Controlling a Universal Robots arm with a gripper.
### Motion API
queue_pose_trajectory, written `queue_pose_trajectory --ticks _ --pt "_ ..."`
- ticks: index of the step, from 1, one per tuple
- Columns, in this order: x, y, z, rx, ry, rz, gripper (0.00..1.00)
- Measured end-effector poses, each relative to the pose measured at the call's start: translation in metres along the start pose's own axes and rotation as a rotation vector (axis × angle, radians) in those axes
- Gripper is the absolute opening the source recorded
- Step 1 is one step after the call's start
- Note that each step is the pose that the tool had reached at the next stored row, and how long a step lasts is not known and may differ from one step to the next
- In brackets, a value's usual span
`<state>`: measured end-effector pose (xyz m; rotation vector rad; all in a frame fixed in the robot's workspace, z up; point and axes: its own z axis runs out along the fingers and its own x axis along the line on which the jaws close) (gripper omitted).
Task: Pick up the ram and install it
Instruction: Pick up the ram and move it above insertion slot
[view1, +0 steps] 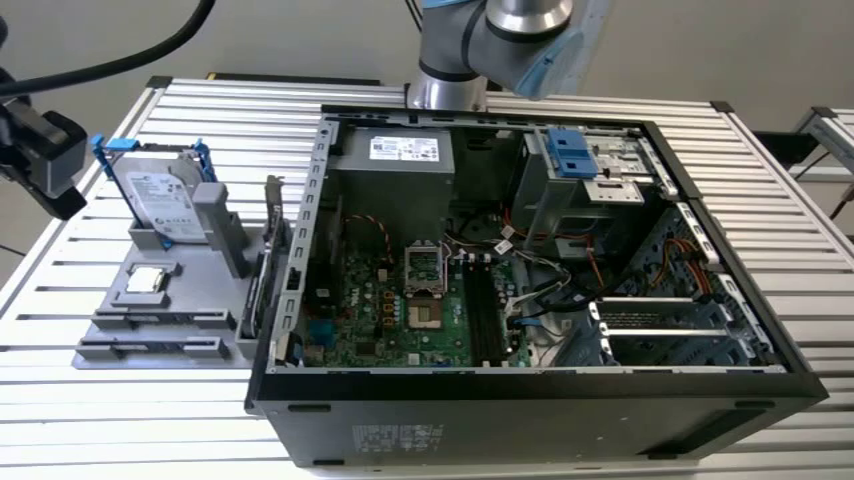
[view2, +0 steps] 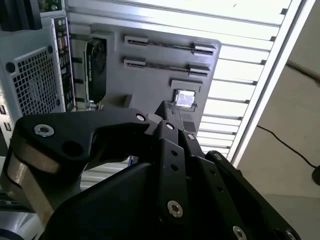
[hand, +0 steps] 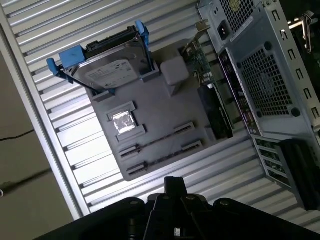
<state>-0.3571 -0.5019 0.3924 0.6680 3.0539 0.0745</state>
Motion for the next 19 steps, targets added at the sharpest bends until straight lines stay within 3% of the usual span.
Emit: queue_pose_trajectory --ticks 19 --pt "0.0005 -0.0002 0.0 0.0004 -0.0055 0.111 0.0"
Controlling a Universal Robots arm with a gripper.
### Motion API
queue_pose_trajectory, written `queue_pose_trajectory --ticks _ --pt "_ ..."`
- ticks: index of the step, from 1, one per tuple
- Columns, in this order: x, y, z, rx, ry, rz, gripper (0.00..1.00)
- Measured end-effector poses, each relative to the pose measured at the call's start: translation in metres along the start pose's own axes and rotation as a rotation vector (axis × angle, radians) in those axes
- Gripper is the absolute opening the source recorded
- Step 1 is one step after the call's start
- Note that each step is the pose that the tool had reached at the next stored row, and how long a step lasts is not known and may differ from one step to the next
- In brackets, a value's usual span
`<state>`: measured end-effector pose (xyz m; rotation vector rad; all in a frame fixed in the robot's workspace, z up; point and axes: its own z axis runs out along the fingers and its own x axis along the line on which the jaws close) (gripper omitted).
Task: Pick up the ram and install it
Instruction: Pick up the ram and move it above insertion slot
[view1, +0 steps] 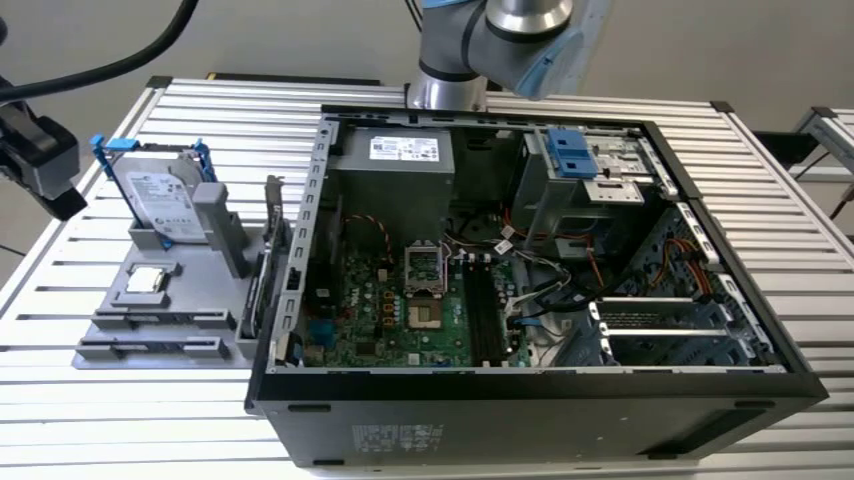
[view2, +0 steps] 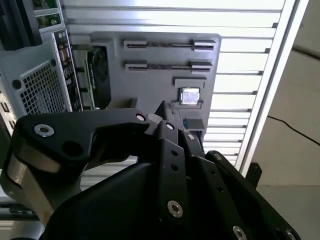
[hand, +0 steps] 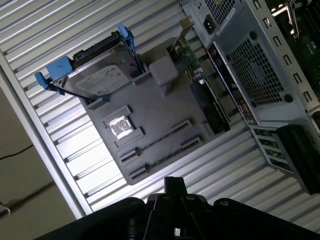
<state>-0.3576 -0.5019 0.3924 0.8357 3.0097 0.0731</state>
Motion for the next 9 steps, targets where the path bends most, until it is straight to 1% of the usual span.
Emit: queue_pose_trajectory --ticks 9 --pt "0.0 0.0 0.0 0.0002 -0.0027 0.055 0.0"
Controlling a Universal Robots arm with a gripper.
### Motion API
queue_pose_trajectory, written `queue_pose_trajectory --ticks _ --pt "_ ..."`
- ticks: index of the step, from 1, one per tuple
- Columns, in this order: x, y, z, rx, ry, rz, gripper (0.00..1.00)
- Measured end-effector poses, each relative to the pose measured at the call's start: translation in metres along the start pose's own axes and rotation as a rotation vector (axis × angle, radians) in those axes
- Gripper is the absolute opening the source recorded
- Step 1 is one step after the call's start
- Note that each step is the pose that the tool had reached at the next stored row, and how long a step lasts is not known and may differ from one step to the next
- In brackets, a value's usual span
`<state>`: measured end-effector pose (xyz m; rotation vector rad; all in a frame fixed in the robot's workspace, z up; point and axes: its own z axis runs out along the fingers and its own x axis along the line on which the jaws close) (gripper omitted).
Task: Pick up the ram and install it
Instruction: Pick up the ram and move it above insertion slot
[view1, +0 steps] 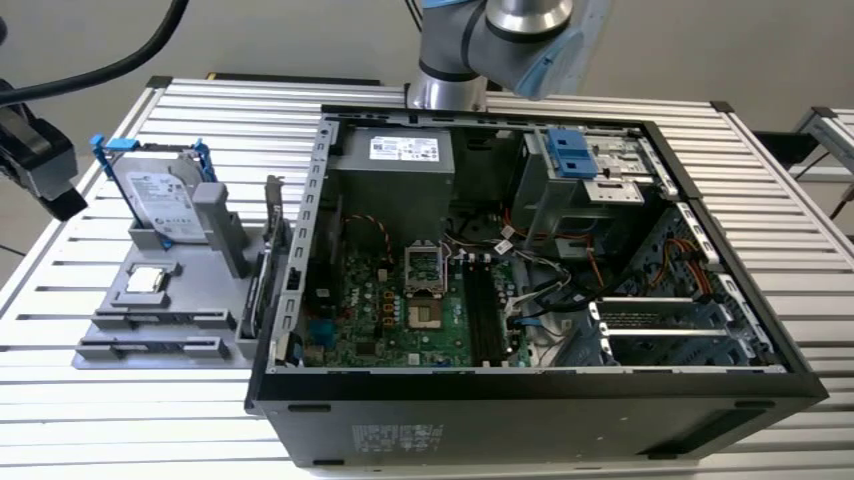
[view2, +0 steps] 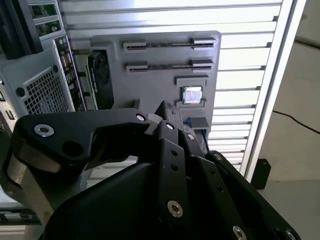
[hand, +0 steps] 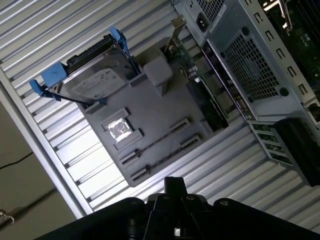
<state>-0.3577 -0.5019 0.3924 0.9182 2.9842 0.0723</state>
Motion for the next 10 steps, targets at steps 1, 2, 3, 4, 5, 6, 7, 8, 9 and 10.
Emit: queue_pose_trajectory --ticks 1,2,3,4,5,6,7,8,9,10 --pt "0.0 0.0 0.0 0.0001 -0.0003 0.006 0.0" --pt "0.0001 0.0 -0.0001 0.0002 -0.0006 0.013 0.0" --pt "0.0001 0.0 -0.0001 0.0002 -0.001 0.02 0.0" --pt "0.0001 -0.0001 -0.0001 0.0002 -0.0014 0.027 0.0" --pt "0.0001 -0.0001 0.0 0.0002 -0.0018 0.036 0.0" --pt "0.0001 -0.0001 0.0 0.0001 -0.0022 0.045 0.0" --pt "0.0001 -0.0001 0.0 0.0002 -0.0026 0.054 0.0" --pt "0.0001 -0.0001 0.0 0.0002 -0.0031 0.063 0.0" --pt "0.0002 -0.0001 0.0 0.0002 -0.0036 0.072 0.0" --pt "0.0002 -0.0001 0.0 0.0003 -0.004 0.08 0.0"
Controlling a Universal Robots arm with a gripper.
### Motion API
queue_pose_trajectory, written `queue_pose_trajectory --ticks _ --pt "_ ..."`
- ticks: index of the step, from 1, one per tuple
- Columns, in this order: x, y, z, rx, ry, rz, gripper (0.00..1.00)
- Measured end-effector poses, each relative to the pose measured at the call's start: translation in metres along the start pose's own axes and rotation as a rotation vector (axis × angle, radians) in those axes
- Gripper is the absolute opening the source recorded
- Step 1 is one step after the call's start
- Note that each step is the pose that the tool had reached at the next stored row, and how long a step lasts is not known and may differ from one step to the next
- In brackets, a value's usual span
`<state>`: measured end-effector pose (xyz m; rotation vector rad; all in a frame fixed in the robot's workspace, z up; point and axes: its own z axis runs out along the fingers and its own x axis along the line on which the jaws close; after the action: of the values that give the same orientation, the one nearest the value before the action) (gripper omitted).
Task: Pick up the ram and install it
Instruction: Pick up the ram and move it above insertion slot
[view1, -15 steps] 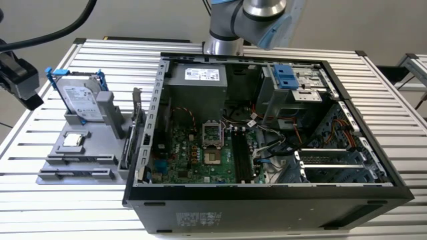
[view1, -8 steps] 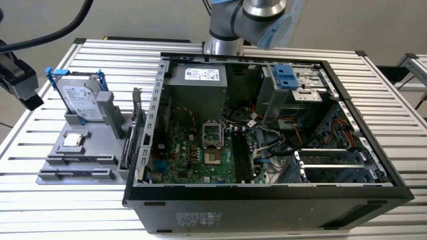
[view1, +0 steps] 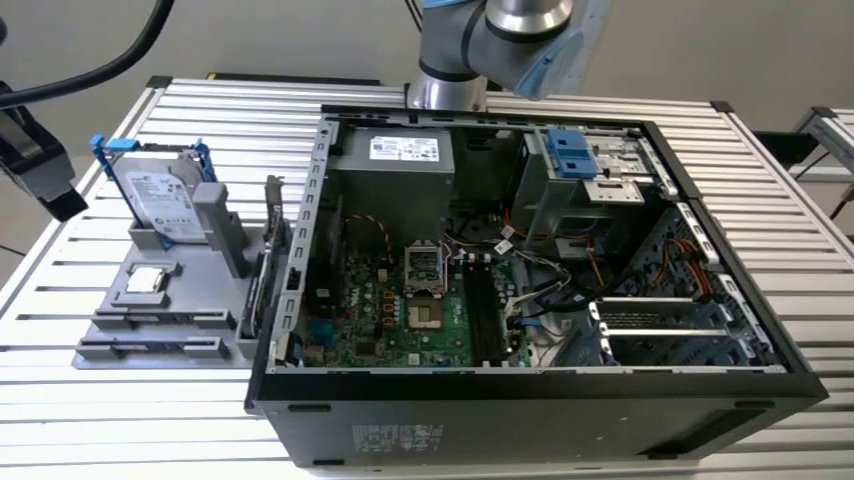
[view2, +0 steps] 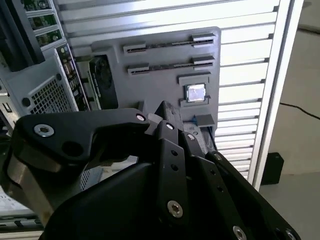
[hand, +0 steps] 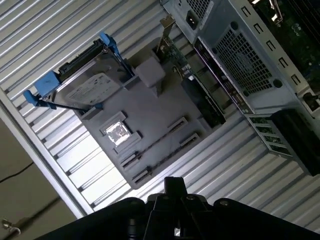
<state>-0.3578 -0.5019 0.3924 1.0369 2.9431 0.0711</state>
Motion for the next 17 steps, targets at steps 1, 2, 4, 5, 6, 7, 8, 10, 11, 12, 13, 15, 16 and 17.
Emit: queue_pose_trajectory --ticks 1,2,4,5,6,7,8,10,11,12,13,15,16,17 --pt "0.0 0.0 0.0 0.0 -0.0004 0.009 0.0" --pt "0.0 0.0 0.0 0.0001 -0.0009 0.018 0.0" --pt "0.0 0.0 0.0 0.0002 -0.0019 0.037 0.0" --pt "0.0 0.0 -0.0001 0.0003 -0.0023 0.047 0.0" --pt "0.0 0.0 -0.0001 0.0004 -0.0028 0.056 0.0" --pt "0.0 0.0 -0.0001 0.0004 -0.0033 0.066 0.0" --pt "0.0 0.0 -0.0001 0.0004 -0.0038 0.076 0.0" --pt "0.0 0.0 -0.0001 0.0005 -0.0047 0.095 0.0" --pt "0.0 0.0 0.0 0.0004 -0.0052 0.104 0.0" --pt "0.0 0.0 0.0 0.0004 -0.0057 0.114 0.0" --pt "0.0 0.0 0.0 0.0004 -0.0062 0.123 0.0" --pt "0.0 0.0 -0.0001 0.0007 -0.007 0.141 0.0" --pt "0.0 0.0 -0.0001 0.0008 -0.0074 0.15 0.0" --pt "0.0 0.0 0.0 0.0007 -0.0079 0.159 0.0"
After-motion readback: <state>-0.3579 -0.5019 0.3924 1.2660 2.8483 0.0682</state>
